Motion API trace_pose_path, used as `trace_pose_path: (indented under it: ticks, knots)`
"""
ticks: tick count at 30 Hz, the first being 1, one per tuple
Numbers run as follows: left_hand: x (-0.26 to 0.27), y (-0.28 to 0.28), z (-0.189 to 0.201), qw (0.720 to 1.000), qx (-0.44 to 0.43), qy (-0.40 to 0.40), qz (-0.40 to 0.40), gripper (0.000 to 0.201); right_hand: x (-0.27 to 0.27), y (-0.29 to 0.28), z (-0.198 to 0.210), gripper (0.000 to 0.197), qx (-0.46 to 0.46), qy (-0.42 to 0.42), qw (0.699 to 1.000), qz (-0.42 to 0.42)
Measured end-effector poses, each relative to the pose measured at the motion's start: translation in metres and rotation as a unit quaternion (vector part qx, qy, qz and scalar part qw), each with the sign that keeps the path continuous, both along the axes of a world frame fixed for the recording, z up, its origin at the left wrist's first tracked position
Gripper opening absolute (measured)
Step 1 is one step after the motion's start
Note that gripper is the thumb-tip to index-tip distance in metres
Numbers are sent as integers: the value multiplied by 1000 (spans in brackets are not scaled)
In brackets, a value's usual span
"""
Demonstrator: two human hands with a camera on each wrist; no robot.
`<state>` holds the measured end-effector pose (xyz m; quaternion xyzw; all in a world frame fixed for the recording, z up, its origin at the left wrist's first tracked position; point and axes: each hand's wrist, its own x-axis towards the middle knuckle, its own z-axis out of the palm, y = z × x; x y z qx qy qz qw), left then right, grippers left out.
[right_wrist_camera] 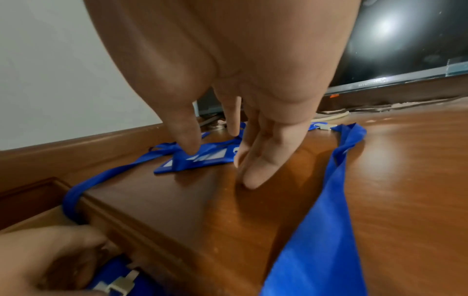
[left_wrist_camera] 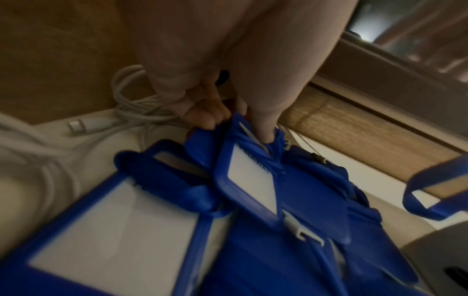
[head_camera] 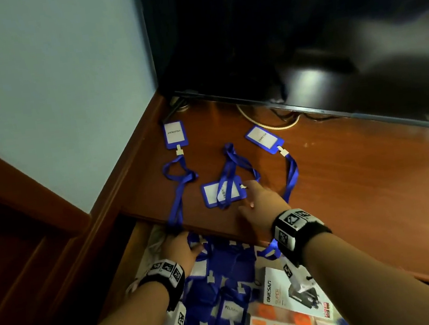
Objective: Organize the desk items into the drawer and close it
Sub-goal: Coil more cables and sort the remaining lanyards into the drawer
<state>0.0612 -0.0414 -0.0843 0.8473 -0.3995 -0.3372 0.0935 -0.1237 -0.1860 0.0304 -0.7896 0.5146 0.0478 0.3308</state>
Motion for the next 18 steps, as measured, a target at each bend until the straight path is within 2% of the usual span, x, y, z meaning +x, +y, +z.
trace_pose_path:
  ticks: [6,9,11,15,18]
  knots:
    - [2,13,21,997,26,-40,-62,47,23,-29,-9,72,25,27,998,-41]
    - [-1,22,44,991,32,-65,-110,28,23,-31,-16,68,33,37,996,-74]
    - [-2,22,64,991,5,-70,-112,14,20,-30,-18,71,45,59,992,-98]
    - [0,3,104,991,-79,-61,-93,24,6,-22,-22,74,54,117,987,-101]
    - [-3,-24,130,981,-156,-21,-111,15,-10,-12,-16,54,23,106,990,-91]
